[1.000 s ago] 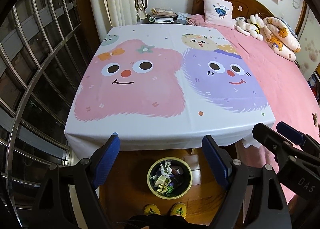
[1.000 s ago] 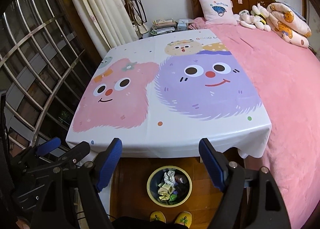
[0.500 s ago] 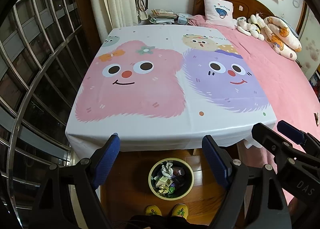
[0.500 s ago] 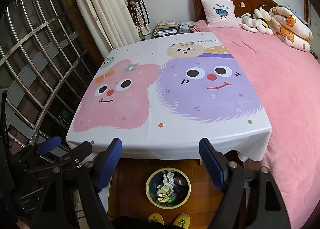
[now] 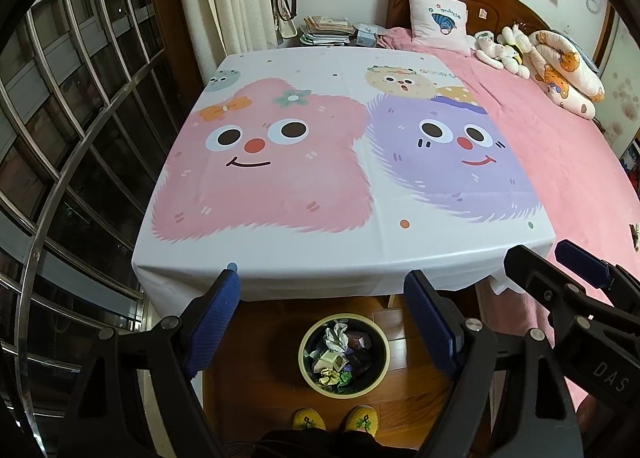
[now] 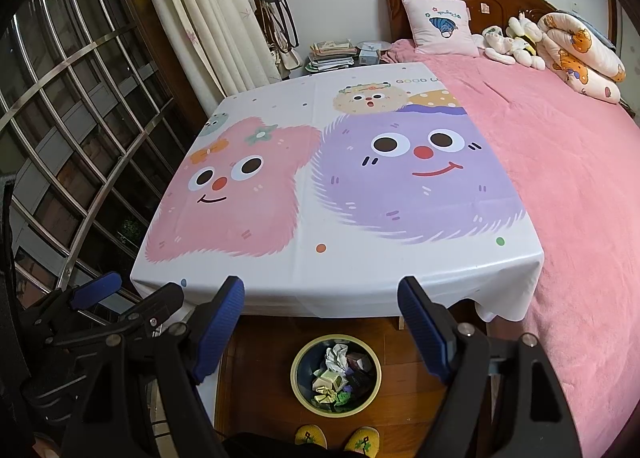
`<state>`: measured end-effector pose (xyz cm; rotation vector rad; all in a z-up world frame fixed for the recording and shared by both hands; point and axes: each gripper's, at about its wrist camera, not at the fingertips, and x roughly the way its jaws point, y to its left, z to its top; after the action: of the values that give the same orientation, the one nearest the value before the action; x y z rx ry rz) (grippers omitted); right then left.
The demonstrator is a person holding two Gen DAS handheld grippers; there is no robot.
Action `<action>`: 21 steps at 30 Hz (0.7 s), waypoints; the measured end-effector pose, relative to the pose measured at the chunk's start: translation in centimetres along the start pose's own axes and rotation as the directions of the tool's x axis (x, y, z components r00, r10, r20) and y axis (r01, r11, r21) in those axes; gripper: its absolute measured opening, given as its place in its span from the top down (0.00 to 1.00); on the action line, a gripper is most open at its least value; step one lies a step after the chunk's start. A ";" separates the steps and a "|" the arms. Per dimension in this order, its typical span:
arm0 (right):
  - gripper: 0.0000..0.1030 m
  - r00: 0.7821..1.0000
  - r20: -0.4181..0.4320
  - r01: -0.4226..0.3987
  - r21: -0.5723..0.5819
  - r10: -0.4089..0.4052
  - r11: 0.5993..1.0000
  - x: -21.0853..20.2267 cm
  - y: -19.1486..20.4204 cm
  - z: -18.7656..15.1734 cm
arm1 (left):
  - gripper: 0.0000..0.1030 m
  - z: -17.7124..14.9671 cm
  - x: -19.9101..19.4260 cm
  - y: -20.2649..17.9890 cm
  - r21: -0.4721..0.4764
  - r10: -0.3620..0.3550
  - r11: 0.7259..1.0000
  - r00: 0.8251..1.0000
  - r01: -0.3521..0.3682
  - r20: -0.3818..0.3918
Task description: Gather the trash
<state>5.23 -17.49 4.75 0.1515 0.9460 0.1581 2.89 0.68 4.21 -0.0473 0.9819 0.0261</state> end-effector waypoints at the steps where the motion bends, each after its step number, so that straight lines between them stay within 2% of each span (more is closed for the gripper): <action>1: 0.23 1.000 0.000 0.000 0.000 0.000 1.000 0.0 0.0 0.0 | 0.20 -0.1 0.0 0.1 0.000 0.000 1.000 1.000 0.000 -0.001; 21: 0.23 1.000 -0.020 -0.018 -0.005 0.018 1.000 0.9 -1.3 0.0 | 0.20 -0.4 0.7 0.2 0.001 -0.001 1.000 1.000 0.001 -0.027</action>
<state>5.83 -18.58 3.72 0.1539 0.9643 0.1785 2.97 0.84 3.38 -0.0473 1.0090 0.0240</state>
